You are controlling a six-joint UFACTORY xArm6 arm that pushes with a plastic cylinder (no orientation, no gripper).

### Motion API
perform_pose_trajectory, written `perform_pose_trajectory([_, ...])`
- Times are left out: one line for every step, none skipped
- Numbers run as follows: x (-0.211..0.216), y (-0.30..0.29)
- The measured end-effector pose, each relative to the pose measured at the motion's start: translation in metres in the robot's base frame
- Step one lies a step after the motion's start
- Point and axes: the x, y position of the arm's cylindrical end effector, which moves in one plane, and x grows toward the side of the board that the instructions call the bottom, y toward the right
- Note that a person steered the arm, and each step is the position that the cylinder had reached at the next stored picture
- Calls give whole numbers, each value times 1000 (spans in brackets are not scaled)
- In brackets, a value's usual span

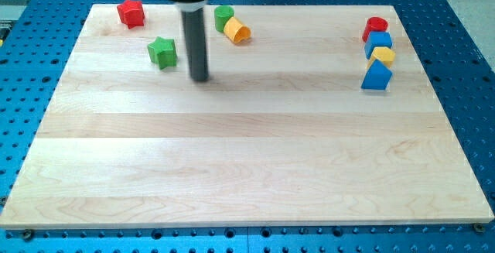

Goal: Move the green star diagonally right to the red star

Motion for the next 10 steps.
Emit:
perform_pose_trajectory([-13,-64])
perform_pose_trajectory([-50,-56])
perform_pose_trajectory([-62,23])
perform_pose_trajectory([-51,56])
perform_pose_trajectory([-21,5])
perform_pose_trajectory([-26,91])
perform_pose_trajectory([-45,68])
perform_pose_trajectory([-69,54])
perform_pose_trajectory([-82,84])
perform_pose_trajectory([-80,191])
